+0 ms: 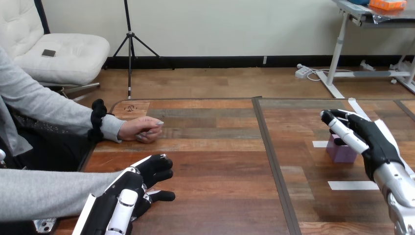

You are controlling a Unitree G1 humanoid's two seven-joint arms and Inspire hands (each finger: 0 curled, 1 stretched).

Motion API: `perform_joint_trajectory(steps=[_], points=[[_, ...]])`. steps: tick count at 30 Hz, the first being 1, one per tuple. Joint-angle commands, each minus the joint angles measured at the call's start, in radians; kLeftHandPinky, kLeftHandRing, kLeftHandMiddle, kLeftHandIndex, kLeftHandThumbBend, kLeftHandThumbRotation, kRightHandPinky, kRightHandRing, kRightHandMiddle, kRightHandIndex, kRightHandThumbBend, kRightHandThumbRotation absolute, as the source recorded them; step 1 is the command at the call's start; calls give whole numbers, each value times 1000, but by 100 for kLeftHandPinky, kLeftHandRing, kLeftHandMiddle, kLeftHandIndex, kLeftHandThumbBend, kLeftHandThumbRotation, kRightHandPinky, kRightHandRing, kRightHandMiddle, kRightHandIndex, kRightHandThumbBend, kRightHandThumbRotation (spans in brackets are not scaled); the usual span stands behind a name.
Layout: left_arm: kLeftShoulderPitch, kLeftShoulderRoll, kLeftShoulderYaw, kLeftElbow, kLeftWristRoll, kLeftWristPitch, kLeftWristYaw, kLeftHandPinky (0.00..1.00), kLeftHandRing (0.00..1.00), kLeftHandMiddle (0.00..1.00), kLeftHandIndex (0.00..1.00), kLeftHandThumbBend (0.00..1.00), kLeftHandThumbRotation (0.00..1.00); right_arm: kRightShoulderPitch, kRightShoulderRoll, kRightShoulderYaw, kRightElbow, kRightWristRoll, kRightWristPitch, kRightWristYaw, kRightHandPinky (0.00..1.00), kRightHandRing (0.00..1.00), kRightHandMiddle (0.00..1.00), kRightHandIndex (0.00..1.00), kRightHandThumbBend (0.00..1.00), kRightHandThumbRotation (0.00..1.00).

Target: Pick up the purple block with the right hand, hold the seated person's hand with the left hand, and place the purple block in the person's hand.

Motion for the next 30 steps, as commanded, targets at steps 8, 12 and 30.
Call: perform_joint_trajectory(steps=[8, 12, 30], points=[[-79, -8, 10, -19, -36, -23, -15, 80, 82, 80, 76, 48, 86, -301, -68, 66, 139, -96, -60, -82, 73, 82, 84, 81, 81, 64], [-77, -6, 11, -19, -37, -23, -15, 84, 82, 80, 77, 48, 86, -323, -70, 68, 154, -104, -40, -88, 74, 83, 84, 81, 81, 64], [-62, -5, 19, -28, -44, -15, -20, 89, 84, 83, 79, 49, 84, -401, -84, 26, 205, -63, -26, -94, 75, 85, 86, 79, 74, 64]])
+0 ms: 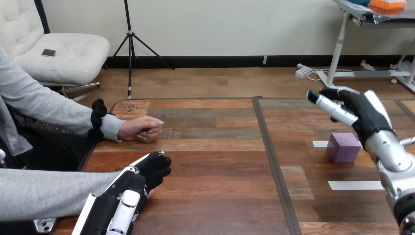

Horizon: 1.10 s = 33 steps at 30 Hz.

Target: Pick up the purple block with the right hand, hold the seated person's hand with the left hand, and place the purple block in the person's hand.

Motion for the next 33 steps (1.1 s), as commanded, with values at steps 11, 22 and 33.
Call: perform_joint_trajectory(steps=[11, 22, 33], points=[[-62, -4, 19, -26, -23, -17, -7, 89, 84, 82, 79, 51, 83, -184, -73, -59, 19, 78, -28, -24, 74, 77, 76, 74, 69, 66], [-67, -6, 20, -22, -27, -20, -10, 88, 84, 82, 79, 49, 83, -203, -67, -105, 28, 153, -2, 17, 72, 75, 76, 75, 67, 66], [-75, 2, 24, -17, -25, -19, -17, 88, 84, 82, 78, 49, 83, -200, -86, -47, 31, 95, 15, -28, 79, 82, 81, 79, 72, 69]])
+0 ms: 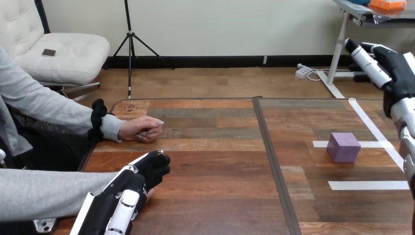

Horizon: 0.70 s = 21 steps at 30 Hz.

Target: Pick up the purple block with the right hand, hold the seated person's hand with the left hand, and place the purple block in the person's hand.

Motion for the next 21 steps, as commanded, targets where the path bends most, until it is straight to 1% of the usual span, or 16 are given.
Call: perform_joint_trajectory(steps=[1, 2, 4, 10, 16, 19, 21], points=[[-70, -3, 18, -16, -10, -20, -6, 88, 84, 82, 78, 49, 83, -76, -21, 41, 7, -44, 9, -34, 79, 83, 81, 79, 72, 69], [-72, -4, 18, -13, -10, -22, -6, 88, 84, 82, 78, 49, 83, -74, -25, 52, 8, -59, 10, -42, 80, 83, 82, 79, 72, 70], [-73, -5, 18, -10, -11, -24, -7, 88, 84, 82, 78, 48, 83, -73, -28, 61, 9, -73, 11, -49, 80, 85, 84, 80, 73, 70], [-75, -8, 19, -12, -6, -23, -4, 87, 83, 81, 77, 48, 83, -68, -33, 61, 15, -82, 18, -50, 82, 88, 86, 81, 75, 68], [-75, -2, 22, -19, -9, -11, -8, 86, 83, 81, 77, 49, 83, -65, -35, 60, 19, -84, 27, -50, 82, 89, 88, 82, 79, 64], [-75, -2, 23, -20, -10, -13, -9, 86, 83, 81, 78, 49, 83, -63, -39, 71, 21, -99, 31, -55, 82, 89, 89, 83, 80, 63], [-76, -2, 25, -20, -12, -13, -10, 86, 83, 81, 77, 49, 83, -62, -44, 85, 22, -117, 39, -60, 81, 89, 89, 83, 81, 63]])
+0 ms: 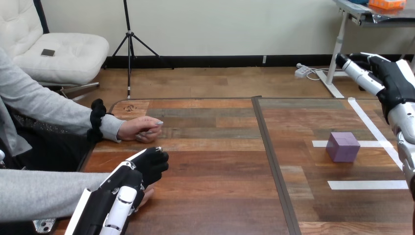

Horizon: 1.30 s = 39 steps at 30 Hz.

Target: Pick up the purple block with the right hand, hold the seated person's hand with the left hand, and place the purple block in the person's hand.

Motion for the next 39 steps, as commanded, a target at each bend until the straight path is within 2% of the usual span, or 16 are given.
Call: perform_joint_trajectory(steps=[1, 8, 17, 26, 32, 39], points=[[-57, -7, 5, -20, -12, -13, -6, 85, 83, 81, 77, 49, 83, -63, -38, 27, -2, -26, 6, -21, 81, 90, 89, 83, 81, 63], [-56, -5, 10, -25, -9, -11, -6, 85, 82, 81, 77, 50, 83, -56, -52, 71, 0, -79, 5, -24, 77, 87, 88, 84, 81, 61], [-53, -3, 10, -33, -10, -3, -6, 83, 82, 81, 77, 51, 83, -52, -62, 126, 6, -144, 34, -30, 71, 83, 86, 84, 88, 60], [-56, -10, 10, -24, -6, -17, -5, 80, 81, 80, 76, 50, 82, -32, -58, 161, 10, -181, 51, -45, 70, 82, 85, 85, 95, 59], [-55, -8, 10, -23, -9, -23, -10, 79, 81, 79, 75, 50, 83, -15, -52, 169, 15, -188, 47, -53, 68, 80, 83, 84, 99, 58], [-52, -3, 13, -29, -15, -17, -14, 78, 81, 80, 75, 50, 84, -2, -47, 180, 21, -197, 50, -50, 69, 82, 85, 84, 100, 55]])
